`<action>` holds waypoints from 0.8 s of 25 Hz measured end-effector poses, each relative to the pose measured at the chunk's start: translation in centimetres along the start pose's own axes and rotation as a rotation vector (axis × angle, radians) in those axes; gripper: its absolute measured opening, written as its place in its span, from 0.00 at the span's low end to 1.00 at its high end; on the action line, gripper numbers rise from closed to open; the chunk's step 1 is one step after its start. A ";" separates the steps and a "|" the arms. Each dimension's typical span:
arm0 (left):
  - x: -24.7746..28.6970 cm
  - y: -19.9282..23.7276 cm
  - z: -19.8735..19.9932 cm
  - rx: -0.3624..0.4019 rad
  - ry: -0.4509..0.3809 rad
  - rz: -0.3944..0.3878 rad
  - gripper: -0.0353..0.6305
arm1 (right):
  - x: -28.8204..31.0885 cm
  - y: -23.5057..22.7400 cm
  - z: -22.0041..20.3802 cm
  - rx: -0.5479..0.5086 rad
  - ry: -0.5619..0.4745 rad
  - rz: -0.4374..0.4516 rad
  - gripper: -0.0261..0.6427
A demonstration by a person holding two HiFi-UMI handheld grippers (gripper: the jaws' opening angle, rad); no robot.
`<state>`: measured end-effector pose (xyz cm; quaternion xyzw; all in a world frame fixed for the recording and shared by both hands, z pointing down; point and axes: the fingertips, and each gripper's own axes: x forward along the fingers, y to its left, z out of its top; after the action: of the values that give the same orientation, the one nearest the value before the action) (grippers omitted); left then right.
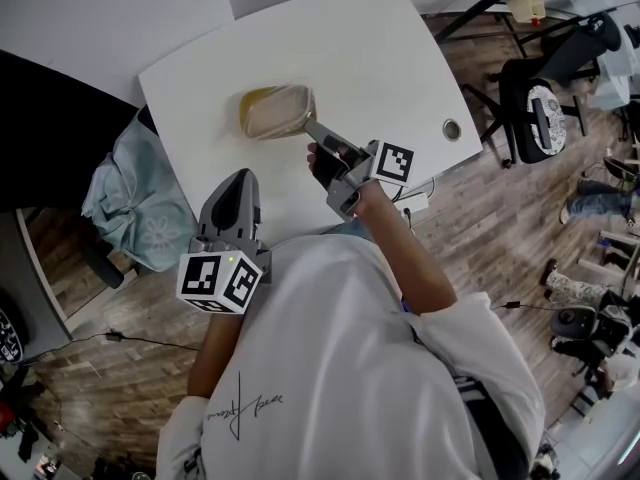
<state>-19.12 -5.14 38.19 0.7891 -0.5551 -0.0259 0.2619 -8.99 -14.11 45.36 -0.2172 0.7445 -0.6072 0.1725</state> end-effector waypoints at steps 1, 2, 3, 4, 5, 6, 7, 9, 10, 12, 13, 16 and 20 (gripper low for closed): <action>0.0 0.0 0.0 -0.001 0.000 0.000 0.06 | 0.0 0.1 0.0 0.001 0.000 0.002 0.06; 0.0 0.1 0.0 -0.002 -0.001 0.000 0.06 | 0.0 0.2 0.0 0.002 0.000 0.004 0.06; 0.0 0.2 0.0 -0.003 -0.002 0.000 0.06 | 0.1 0.4 0.0 0.003 -0.001 0.007 0.06; 0.0 0.2 0.0 -0.005 -0.002 0.000 0.06 | 0.2 0.5 0.1 0.003 -0.001 0.011 0.06; 0.0 0.3 0.1 -0.006 -0.002 0.001 0.06 | 0.3 0.8 0.1 0.003 0.000 0.016 0.06; 0.0 0.3 0.0 -0.007 -0.001 0.001 0.06 | 0.4 1.0 0.1 0.003 0.001 0.021 0.06; 0.0 0.3 0.0 -0.008 -0.001 0.001 0.06 | 0.5 1.2 0.1 0.002 0.002 0.026 0.06; -0.1 0.3 0.0 -0.010 0.000 0.001 0.06 | 0.6 1.8 0.1 0.003 0.002 0.038 0.06; -0.1 0.3 0.1 -0.011 0.000 0.001 0.06 | 0.6 2.0 0.1 0.003 0.002 0.043 0.06; 0.0 0.2 0.1 -0.013 -0.002 0.001 0.06 | 0.6 2.5 0.2 0.003 0.003 0.053 0.06; 0.0 0.2 0.1 -0.014 -0.002 0.000 0.06 | 0.7 2.7 0.3 0.004 0.003 0.057 0.06; 0.1 0.3 0.0 -0.014 0.000 -0.001 0.06 | 0.8 3.4 0.3 0.000 0.004 0.073 0.06; 0.1 0.4 0.0 -0.018 0.001 0.003 0.06 | 1.0 4.6 0.4 -0.008 0.004 0.093 0.06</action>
<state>-19.46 -5.30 38.41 0.7859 -0.5557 -0.0303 0.2693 -10.11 -14.17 40.82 -0.1817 0.7565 -0.5962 0.1983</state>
